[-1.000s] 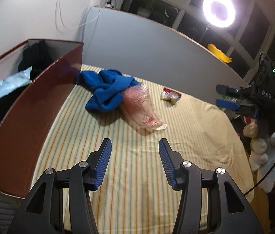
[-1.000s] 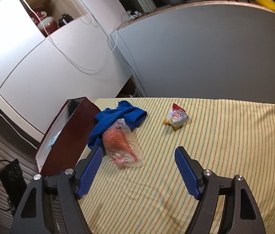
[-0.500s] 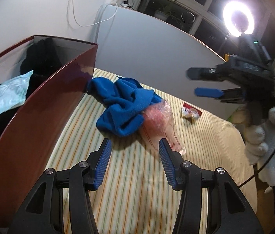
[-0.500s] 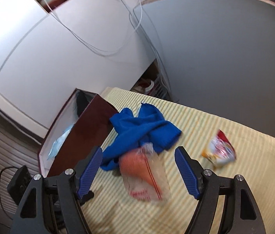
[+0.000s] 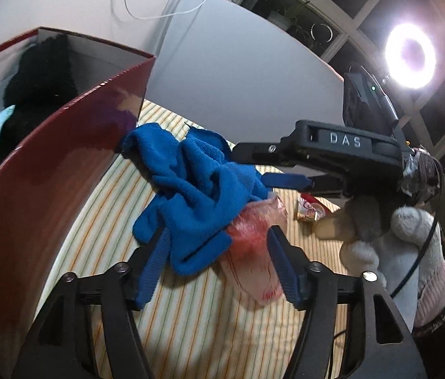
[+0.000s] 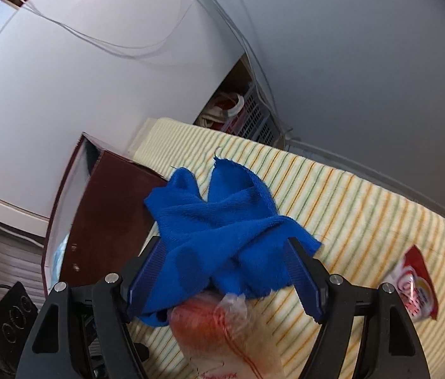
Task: Organize soft objects
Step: 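Reach both tools to the blue towel and close them on it, then lift the blue towel with both tools and carry it over the shoebox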
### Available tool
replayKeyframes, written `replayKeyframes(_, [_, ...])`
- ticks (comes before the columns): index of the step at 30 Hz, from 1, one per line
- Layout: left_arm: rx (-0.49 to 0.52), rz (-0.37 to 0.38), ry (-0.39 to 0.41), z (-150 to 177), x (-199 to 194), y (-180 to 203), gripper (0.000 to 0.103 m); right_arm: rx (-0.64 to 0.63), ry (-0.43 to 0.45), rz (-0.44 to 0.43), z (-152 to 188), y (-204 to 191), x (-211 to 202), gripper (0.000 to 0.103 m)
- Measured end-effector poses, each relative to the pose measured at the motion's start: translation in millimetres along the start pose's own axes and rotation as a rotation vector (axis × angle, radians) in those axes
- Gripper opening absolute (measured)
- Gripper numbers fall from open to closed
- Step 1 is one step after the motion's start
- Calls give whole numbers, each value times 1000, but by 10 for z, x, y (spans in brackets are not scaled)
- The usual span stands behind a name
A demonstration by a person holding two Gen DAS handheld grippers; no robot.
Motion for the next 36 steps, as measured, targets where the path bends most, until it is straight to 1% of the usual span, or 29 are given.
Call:
replayKeyframes(3, [-28, -1, -19, -82, 121, -67, 65, 12, -29, -22, 1, -2, 114, 73])
replayKeyframes(6, [-33, -12, -28, -142, 232, -119, 65, 33, -57, -53, 4, 9, 203, 73])
replayKeyframes(13, [-58, 3, -34, -244, 407, -241, 65, 32, -62, -107, -32, 12, 259, 73])
replayKeyframes(14, [-59, 12, -35, -253, 424, -244, 63, 35, -64, -117, -43, 11, 267, 73])
replayKeyframes(15, [-60, 17, -34, -261, 435, -242, 62, 37, -67, -130, -54, 12, 276, 69])
replayKeyframes(16, [-62, 23, -30, -272, 444, -242, 62, 37, -73, -142, -57, 12, 289, 63])
replayKeyframes(18, [-69, 38, -23, -297, 452, -227, 61, 32, -87, -160, -55, 3, 311, 56])
replayKeyframes(20, [-66, 49, -23, -308, 473, -204, 54, 30, -88, -170, -49, -15, 314, 52])
replayKeyframes(21, [-61, 51, -21, -316, 482, -192, 52, 31, -92, -180, -43, -27, 318, 48])
replayKeyframes(22, [-55, 55, -18, -323, 481, -173, 47, 34, -99, -192, -36, -43, 326, 42])
replayKeyframes(23, [-48, 57, -21, -328, 488, -157, 43, 35, -105, -200, -22, -54, 329, 39])
replayKeyframes(28, [-13, 64, -11, -309, 469, -64, 36, 34, -87, -233, 24, -96, 224, 26])
replayKeyframes(31, [7, 71, -1, -330, 398, -10, 34, 30, -69, -243, 61, -133, 115, 23])
replayKeyframes(36, [58, 86, 32, -354, 213, 155, 34, 15, -20, -260, 127, -213, -178, 22])
Point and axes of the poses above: each gripper's, at about its wrist camera, not at the fingertips, and x roughly the way its jaws point, y to its right, z to its underside, the point moved 3 cm from there along x, roughly the way its jaws point, and after that the axes turned 14 degrees about z, right-handed, at the moved point
